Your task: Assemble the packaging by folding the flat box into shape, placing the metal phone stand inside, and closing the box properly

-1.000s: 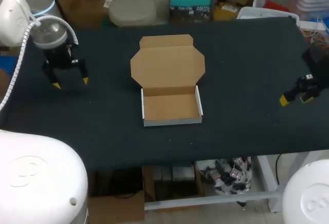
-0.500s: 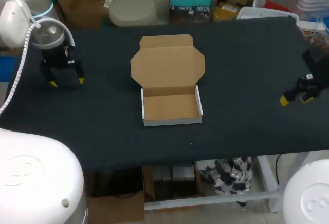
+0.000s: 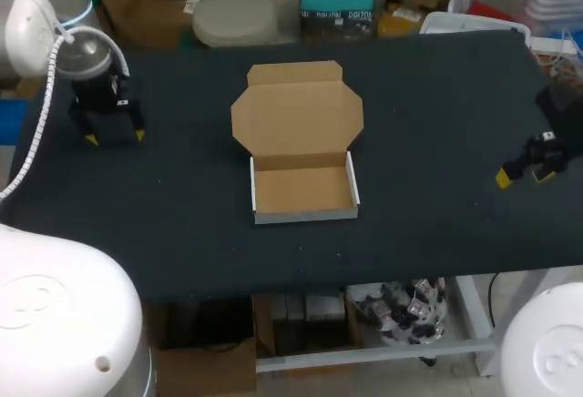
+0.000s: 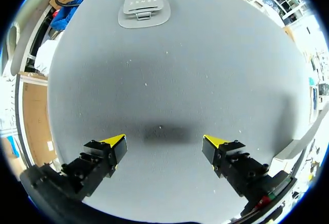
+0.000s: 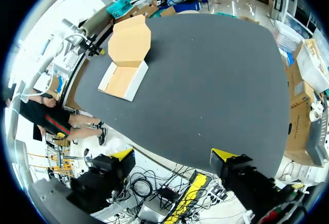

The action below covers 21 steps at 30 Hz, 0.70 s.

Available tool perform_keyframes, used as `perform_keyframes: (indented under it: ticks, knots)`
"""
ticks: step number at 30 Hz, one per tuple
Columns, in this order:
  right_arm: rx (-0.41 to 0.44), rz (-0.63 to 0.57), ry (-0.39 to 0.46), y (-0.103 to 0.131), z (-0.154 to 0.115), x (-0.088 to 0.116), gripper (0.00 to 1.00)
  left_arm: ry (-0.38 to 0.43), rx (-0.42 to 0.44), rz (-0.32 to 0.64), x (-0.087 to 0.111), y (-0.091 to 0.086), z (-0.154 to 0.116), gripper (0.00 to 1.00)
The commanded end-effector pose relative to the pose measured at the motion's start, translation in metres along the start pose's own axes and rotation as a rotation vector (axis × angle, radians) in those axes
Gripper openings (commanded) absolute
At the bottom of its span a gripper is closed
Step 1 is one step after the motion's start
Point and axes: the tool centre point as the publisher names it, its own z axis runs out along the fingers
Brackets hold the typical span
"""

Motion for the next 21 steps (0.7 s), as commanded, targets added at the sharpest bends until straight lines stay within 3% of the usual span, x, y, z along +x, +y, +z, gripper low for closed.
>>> perform_keyframes:
  ticks: [1,21]
  knots:
    - [0.004,0.000,0.002,0.001,-0.002,0.000,1.00,-0.003,-0.034,-0.002,-0.003,-0.016,0.006,1.00]
    - [0.004,0.000,0.002,0.001,-0.002,0.000,1.00,-0.006,-0.036,0.023,-0.016,-0.068,0.009,1.00]
